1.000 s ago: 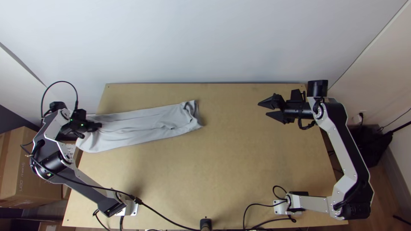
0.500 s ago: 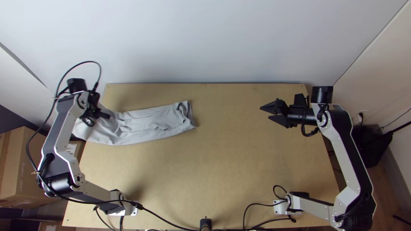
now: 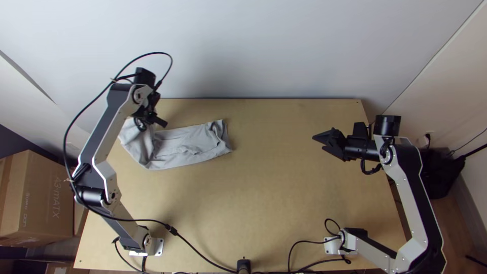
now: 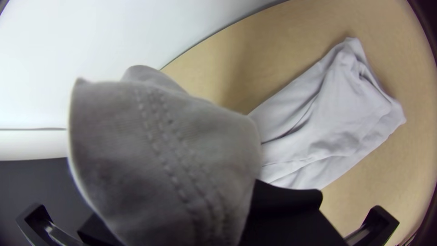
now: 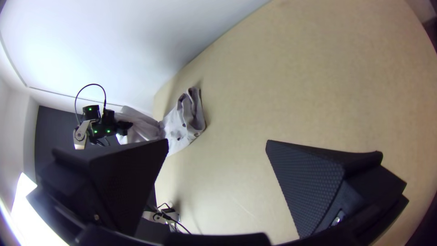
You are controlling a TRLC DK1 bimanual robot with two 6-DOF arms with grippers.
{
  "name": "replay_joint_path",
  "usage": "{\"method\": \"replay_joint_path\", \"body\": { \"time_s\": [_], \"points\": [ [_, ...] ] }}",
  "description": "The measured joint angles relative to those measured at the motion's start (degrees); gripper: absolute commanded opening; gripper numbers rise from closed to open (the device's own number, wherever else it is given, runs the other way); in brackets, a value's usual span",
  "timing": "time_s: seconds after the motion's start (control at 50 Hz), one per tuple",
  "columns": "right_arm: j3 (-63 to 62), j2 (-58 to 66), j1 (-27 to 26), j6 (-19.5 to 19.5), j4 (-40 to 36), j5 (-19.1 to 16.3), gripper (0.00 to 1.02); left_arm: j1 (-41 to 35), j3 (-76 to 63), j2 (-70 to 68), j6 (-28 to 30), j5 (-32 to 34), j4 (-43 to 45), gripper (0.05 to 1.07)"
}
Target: Fold the t-shirt
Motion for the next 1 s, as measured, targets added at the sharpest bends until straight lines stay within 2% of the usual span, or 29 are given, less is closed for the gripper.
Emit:
{"method": "replay_joint_path", "body": {
  "time_s": [0.2,0.72,0.74,0.76,0.78,0.8,0.84,0.86,1.0],
  "points": [
    [-1.7,-2.4,-0.8,-0.9,-0.7,0.0,0.98,-6.3,5.4,4.4,-4.4,-2.4,-4.4,0.08],
    [-8.7,-11.6,-0.6,-0.9,-2.5,0.0,0.98,-20.7,16.1,21.2,-15.2,-9.4,-8.1,0.09],
    [-9.0,-12.0,-0.6,-0.9,-2.8,0.0,0.98,-21.2,16.8,21.8,-15.5,-9.7,-8.2,0.12],
    [-9.4,-12.6,-0.6,-0.9,-3.0,0.0,0.98,-21.7,17.3,22.4,-15.7,-9.9,-8.1,0.19],
    [-9.7,-13.2,-0.6,-0.9,-3.3,0.0,0.98,-22.3,17.6,23.0,-16.0,-10.0,-8.1,0.33],
    [-10.1,-13.7,-0.6,-0.9,-3.4,0.0,0.98,-22.8,17.9,23.4,-16.1,-10.1,-8.0,0.50],
    [-11.0,-15.0,-0.6,-0.9,-3.8,0.0,0.98,-23.9,18.3,24.2,-16.7,-10.5,-7.8,0.99],
    [-11.3,-15.5,-0.6,-0.9,-3.9,0.0,0.98,-24.5,18.3,24.6,-16.9,-10.7,-7.5,1.05],
    [-14.9,-19.0,0.5,-0.8,-4.6,0.0,0.98,-29.5,18.7,25.5,-17.1,-10.8,-3.0,1.03]
  ]
}}
